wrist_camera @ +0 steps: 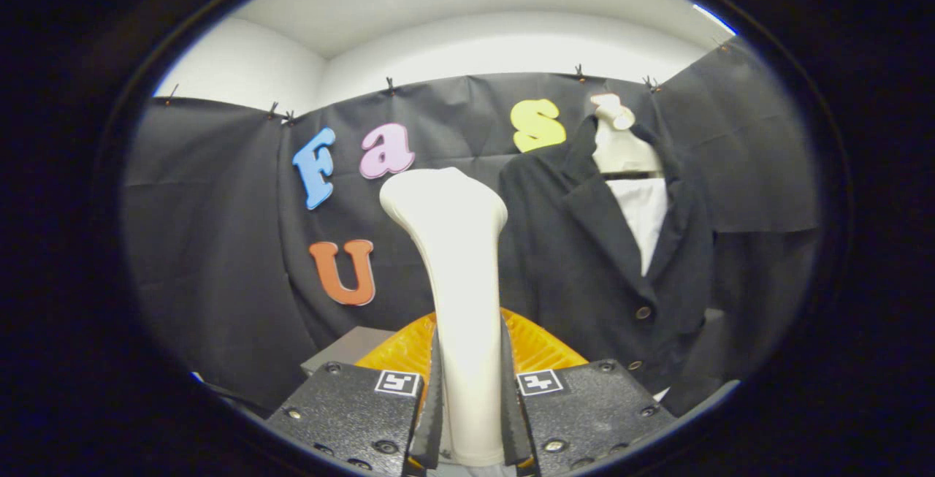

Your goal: Iron the clothes twice with a garment steamer, once on the left side and once on the right side.

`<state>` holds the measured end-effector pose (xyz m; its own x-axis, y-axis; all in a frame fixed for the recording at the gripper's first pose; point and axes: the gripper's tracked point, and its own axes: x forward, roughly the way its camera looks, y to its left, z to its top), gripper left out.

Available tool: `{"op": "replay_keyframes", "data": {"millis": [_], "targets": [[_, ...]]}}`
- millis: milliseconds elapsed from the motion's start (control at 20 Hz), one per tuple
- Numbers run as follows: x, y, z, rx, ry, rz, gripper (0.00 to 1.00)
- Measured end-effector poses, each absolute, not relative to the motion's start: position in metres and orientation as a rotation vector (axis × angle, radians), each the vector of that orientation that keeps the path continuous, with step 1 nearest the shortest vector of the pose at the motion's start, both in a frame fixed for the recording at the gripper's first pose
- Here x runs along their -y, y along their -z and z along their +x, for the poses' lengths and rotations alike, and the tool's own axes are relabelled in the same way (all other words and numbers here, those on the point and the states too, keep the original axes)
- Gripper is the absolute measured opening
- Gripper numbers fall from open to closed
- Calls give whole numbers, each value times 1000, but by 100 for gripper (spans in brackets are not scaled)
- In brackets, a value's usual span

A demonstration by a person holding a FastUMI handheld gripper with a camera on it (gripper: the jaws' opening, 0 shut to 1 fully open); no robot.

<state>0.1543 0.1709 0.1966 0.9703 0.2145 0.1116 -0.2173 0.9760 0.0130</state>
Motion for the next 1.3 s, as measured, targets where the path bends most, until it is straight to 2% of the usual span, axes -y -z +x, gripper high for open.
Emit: {"op": "replay_keyframes", "data": {"millis": [600,950,1300], "targets": [[-68,-262,234,189,46,-77,35],[-57,-239,262,166,168,-198,35],[-50,-207,268,116,221,-241,35]]}}
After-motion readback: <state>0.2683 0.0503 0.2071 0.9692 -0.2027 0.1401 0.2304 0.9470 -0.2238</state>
